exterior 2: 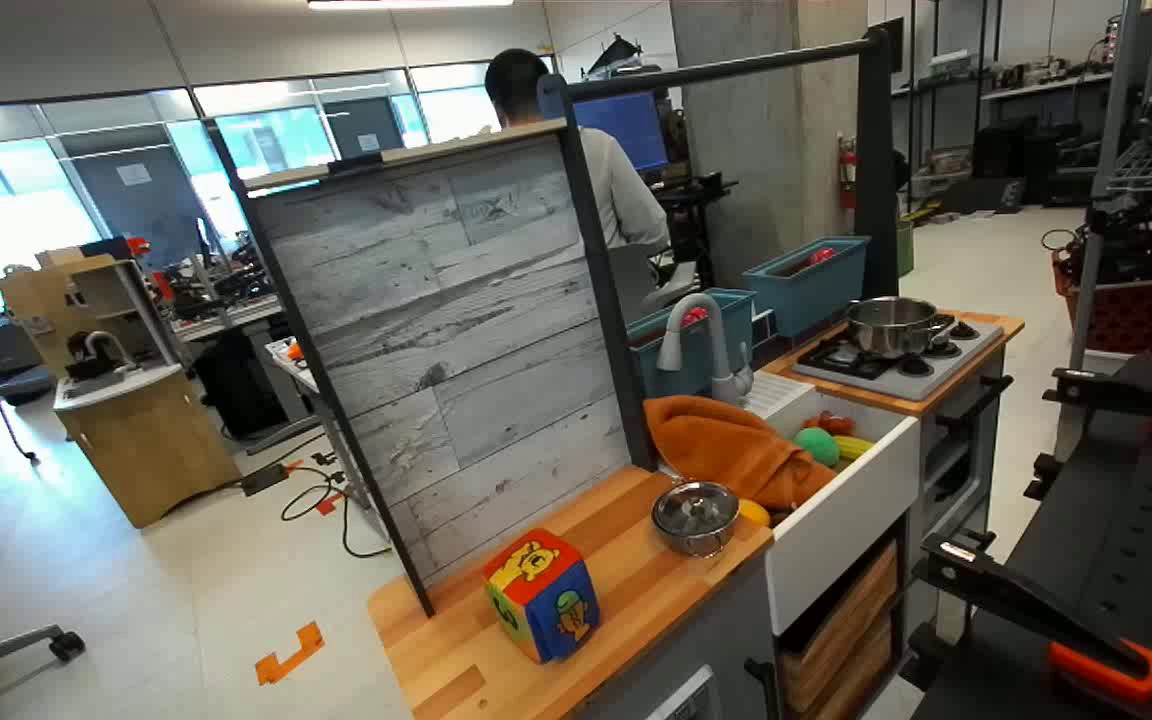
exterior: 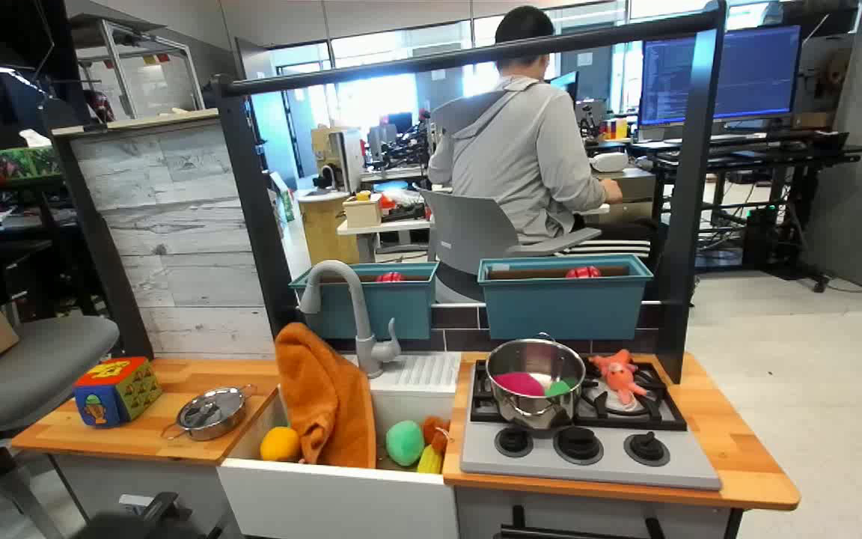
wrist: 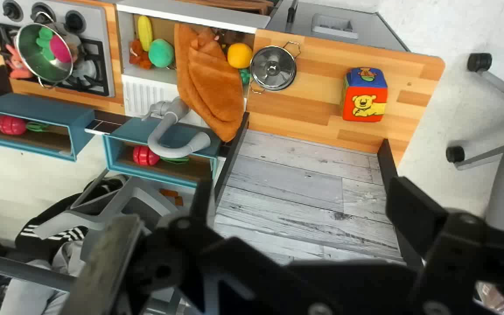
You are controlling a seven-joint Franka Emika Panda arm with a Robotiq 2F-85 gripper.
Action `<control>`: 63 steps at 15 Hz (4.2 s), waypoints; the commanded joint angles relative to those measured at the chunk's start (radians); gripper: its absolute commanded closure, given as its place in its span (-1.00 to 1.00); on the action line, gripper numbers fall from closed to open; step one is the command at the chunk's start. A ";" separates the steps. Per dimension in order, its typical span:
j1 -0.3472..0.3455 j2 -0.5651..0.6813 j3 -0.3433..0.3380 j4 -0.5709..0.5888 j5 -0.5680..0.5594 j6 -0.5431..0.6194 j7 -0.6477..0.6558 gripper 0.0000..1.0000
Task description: Pick up the orange and blue toy from the counter and put it in the top drawer
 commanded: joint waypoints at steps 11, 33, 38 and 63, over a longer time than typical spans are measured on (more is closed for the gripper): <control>0.035 0.005 -0.029 0.004 -0.012 -0.005 0.009 -1.00; 0.116 0.639 -0.102 0.391 0.271 0.056 -0.393 -1.00; 0.186 0.780 -0.113 0.399 0.267 0.212 -0.269 -1.00; 0.395 1.325 -0.340 0.736 0.093 0.196 0.231 -1.00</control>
